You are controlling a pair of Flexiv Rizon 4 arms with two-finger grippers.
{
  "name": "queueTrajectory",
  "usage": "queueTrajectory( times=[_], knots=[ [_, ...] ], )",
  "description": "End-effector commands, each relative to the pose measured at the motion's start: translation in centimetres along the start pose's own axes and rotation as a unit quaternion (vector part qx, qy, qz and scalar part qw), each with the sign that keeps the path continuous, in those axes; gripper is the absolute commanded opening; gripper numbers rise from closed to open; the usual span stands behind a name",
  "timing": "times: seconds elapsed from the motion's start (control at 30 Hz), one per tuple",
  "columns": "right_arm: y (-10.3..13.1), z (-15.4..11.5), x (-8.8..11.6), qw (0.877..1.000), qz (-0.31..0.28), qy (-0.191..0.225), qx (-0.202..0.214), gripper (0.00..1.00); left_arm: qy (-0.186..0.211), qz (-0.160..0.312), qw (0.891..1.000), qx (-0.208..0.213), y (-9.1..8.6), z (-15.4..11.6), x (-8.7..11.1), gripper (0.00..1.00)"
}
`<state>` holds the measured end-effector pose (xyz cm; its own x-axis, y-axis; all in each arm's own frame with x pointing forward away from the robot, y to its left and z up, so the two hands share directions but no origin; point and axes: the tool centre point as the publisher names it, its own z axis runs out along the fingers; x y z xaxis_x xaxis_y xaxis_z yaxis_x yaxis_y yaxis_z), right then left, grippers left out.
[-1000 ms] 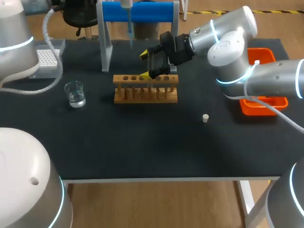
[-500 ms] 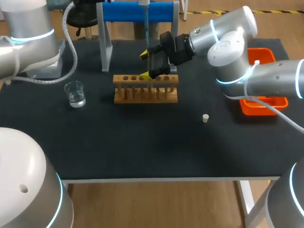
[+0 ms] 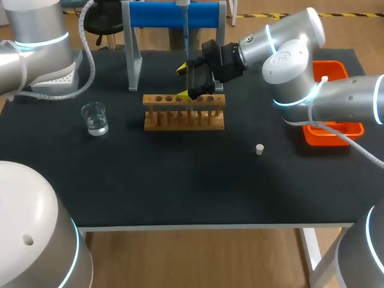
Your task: Invert the test tube, pick up the pipette, mount the tip to pipette, aspirate from beaker and dispense into the tube, eject the tip, return the pipette, and cap with the stopper.
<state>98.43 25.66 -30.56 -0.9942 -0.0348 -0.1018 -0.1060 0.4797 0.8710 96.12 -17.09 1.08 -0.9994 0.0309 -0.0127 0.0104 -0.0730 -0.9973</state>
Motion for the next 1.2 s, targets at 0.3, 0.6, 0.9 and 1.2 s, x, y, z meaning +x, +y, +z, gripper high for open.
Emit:
queueTrajectory(
  times=[0.3,0.6,0.9,1.2],
  knots=[
    [0.02,-0.04,-0.03,1.0,0.0,0.001,0.001,1.0,0.003,-0.001,1.0,-0.001,-0.08,-0.06,-0.15,0.0],
    [0.02,-0.04,-0.03,1.0,0.0,0.001,0.001,1.0,0.003,-0.001,1.0,-0.001,-0.08,-0.06,-0.15,0.0],
    [0.02,-0.04,-0.03,1.0,0.0,0.001,0.001,1.0,0.003,-0.001,1.0,-0.001,-0.08,-0.06,-0.15,0.0],
    [0.02,-0.04,-0.03,1.0,0.0,0.001,0.001,1.0,0.003,-0.001,1.0,-0.001,-0.08,-0.06,-0.15,0.0]
  ],
)
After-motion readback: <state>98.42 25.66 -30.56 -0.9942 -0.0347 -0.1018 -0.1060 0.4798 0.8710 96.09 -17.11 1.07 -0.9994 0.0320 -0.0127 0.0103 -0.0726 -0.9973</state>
